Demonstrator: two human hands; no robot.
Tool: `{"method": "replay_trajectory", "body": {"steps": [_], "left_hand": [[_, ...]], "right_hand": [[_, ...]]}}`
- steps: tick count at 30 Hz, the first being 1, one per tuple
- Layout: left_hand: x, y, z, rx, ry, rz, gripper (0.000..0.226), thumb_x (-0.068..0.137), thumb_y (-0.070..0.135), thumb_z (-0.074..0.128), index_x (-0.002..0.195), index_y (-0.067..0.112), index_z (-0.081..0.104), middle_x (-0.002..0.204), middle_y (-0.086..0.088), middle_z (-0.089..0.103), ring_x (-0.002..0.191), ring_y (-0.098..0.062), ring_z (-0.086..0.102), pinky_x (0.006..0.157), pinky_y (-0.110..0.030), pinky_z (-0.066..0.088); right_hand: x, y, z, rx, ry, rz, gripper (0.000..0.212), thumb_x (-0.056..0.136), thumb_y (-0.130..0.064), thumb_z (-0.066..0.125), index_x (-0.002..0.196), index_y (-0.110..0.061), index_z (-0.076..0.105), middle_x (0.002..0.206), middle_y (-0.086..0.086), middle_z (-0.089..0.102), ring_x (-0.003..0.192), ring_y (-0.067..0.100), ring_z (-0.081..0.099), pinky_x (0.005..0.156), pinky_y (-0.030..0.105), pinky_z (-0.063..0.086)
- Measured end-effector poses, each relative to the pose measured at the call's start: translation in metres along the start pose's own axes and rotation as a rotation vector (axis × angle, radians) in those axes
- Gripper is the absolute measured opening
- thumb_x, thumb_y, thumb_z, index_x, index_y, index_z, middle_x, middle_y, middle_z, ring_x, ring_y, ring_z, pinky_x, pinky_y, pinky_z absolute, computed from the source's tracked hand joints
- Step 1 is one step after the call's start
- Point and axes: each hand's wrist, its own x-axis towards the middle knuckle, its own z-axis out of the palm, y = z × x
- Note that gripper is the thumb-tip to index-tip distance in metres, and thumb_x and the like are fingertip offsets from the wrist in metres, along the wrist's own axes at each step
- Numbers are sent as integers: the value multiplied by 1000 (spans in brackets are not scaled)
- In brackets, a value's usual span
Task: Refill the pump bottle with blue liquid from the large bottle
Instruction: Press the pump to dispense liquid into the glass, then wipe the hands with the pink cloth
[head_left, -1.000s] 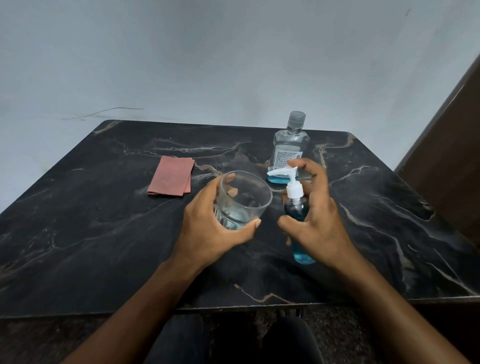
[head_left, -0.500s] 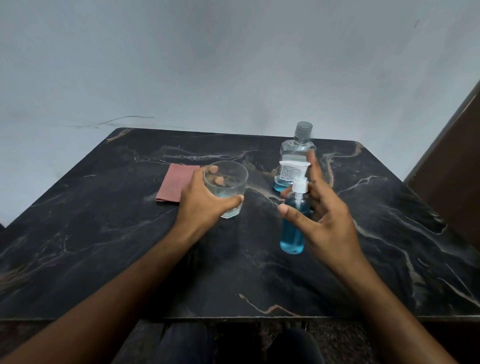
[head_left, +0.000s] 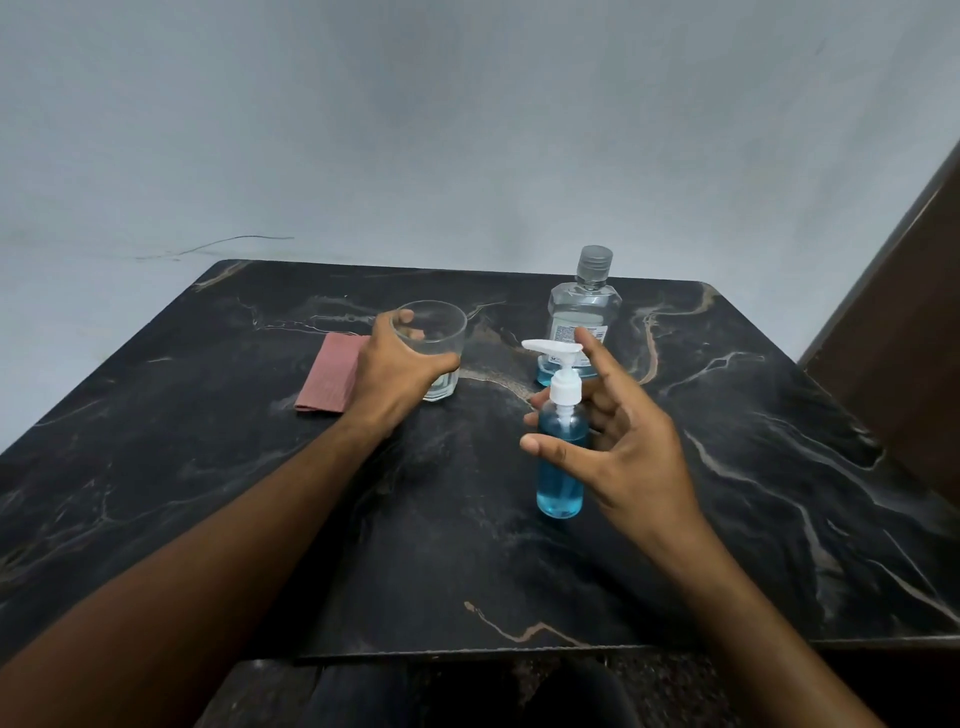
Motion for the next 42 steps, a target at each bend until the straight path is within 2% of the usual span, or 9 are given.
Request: {"method": "replay_trajectory", "body": {"steps": [4,8,12,16,21,30,35,38,42], "left_hand": [[0,0,-2,8,-10,-1,83,64,40,87,135,25,48,121,6,65,109,-18,65,99,-42,54],[-4,-1,-8,20,-53,-5,92,68,41,89,145,24,42,134,4,60,122,-19,58,107,-41,49],[-12,-5,-19,-9,-80,9,107,68,29,92,155,20,30,146,0,54,129,-16,54,110,-36,46],[-20,-9,-32,-27,-17,42,86,78,15,84,151,17,40,146,-2,56,130,-15,56,113,-37,46],[-22,-8,-47,-6,23,56,63,84,17,77,143,20,53,138,0,60,122,-12,60,110,-41,50],[-31,-10,-52,30,23,67,56,86,14,71,140,22,57,134,3,63,118,-13,62,104,-44,54],[-37,-10,-52,56,25,80,54,86,14,71,138,22,58,133,4,64,118,-15,62,105,-44,53],[-41,-11,-59,135,11,101,55,87,13,71,140,21,57,136,4,62,120,-15,59,108,-41,49],[-51,-18,-69,437,-114,190,63,90,21,72,148,22,47,149,2,48,140,-19,36,104,-24,25]], "right_hand": [[9,3,0,56,66,23,101,68,-5,84,154,-23,35,108,6,74,106,18,71,94,26,55],[33,7,5,80,151,61,76,73,1,82,141,-9,50,111,10,73,106,22,71,94,37,58],[69,17,22,-38,189,39,60,74,-7,85,126,-22,58,108,3,71,105,20,70,95,40,58],[103,33,38,-130,194,60,61,76,-11,85,129,-19,56,113,4,68,108,22,65,96,43,56],[123,49,54,-247,244,64,57,80,-14,83,130,-16,55,108,0,64,100,16,61,88,31,55],[135,59,57,-376,244,70,57,83,-19,81,131,-17,49,108,2,62,94,13,57,66,4,40],[128,59,59,-491,210,40,75,78,-21,85,140,-15,43,124,5,60,109,14,54,89,22,45],[119,51,59,-577,160,46,96,80,-15,83,155,-14,24,150,9,45,135,20,44,112,33,40],[96,33,62,-731,152,104,92,86,2,68,159,-6,11,163,14,21,150,29,25,121,39,30]]}}
